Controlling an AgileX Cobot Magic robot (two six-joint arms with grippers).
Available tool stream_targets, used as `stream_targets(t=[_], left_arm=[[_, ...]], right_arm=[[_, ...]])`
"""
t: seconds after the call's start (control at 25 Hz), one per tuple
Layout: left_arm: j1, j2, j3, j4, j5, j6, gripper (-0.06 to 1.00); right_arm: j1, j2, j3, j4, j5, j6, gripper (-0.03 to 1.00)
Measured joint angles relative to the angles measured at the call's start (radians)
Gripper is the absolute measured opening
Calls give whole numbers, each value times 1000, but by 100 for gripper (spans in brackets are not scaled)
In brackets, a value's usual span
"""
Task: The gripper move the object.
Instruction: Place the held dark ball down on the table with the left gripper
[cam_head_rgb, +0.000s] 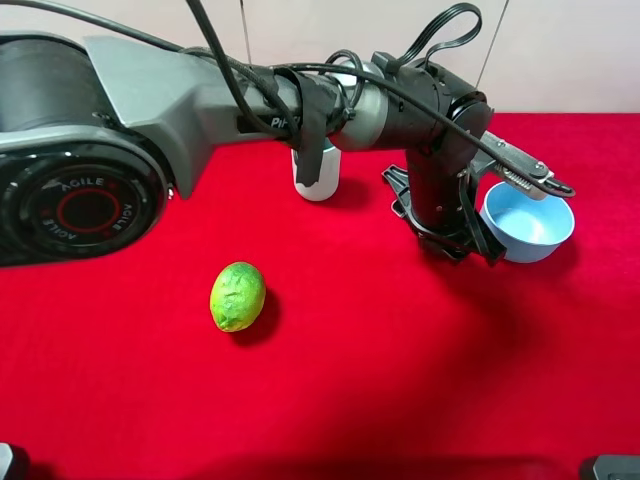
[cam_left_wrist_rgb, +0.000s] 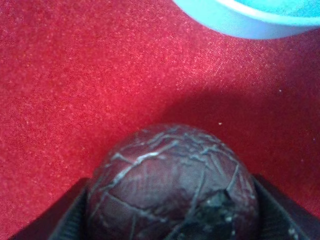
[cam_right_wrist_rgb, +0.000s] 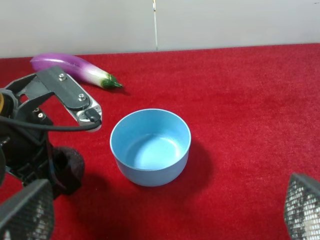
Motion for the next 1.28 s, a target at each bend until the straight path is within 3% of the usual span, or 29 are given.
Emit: stream_targets(t=[0.68,1.04,1.28], left_arm=[[0,0,0,-1,9,0,60],[0,0,0,-4,10,0,80],[0,0,0,-4,10,0,85]], right_arm=[[0,0,0,0,0,0,69],[0,0,0,0,0,0,69],[0,0,0,0,0,0,69]])
